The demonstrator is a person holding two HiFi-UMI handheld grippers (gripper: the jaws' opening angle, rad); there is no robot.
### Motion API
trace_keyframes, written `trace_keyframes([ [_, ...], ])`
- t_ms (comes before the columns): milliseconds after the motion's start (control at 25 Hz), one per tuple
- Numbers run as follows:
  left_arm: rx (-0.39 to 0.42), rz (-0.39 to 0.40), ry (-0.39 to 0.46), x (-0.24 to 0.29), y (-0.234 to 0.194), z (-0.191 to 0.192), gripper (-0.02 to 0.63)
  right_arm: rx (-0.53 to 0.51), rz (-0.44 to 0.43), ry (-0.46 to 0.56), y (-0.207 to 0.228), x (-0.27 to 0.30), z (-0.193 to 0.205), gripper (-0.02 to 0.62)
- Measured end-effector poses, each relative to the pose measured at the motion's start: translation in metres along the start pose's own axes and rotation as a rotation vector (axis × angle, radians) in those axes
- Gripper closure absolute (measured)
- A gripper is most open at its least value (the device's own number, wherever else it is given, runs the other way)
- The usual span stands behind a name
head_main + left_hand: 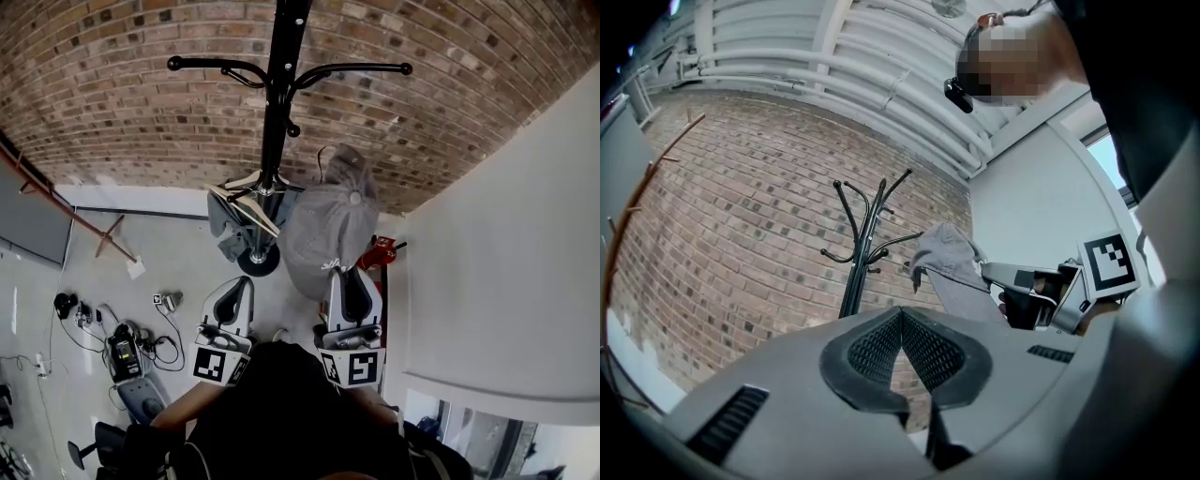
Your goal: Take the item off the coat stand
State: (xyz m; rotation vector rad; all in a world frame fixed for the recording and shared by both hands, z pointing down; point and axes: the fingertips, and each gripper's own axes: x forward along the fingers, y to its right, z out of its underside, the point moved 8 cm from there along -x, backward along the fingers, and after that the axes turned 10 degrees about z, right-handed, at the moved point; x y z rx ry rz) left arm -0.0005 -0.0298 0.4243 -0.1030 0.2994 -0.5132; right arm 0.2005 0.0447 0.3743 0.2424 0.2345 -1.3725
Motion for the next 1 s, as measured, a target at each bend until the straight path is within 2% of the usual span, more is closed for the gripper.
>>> trace_keyframes([
  [680,-0.008,0.037,0.009,0.012,0.009,0.003,0.588,-0.017,0.029,-0.007,0.006,-0.007,-0.003,0.502],
  [880,-0.021,0.016,-0.054,0.009,0.008,0.012,0.588,-0.030,0.045,-0.010,0.009,-0.008,-0.006,0.503],
  [1000,-0.025,0.015,-0.063,0.010,0.011,0.016,0.588,-0.046,0.046,-0.007,0.012,-0.009,-0.010,0.503],
])
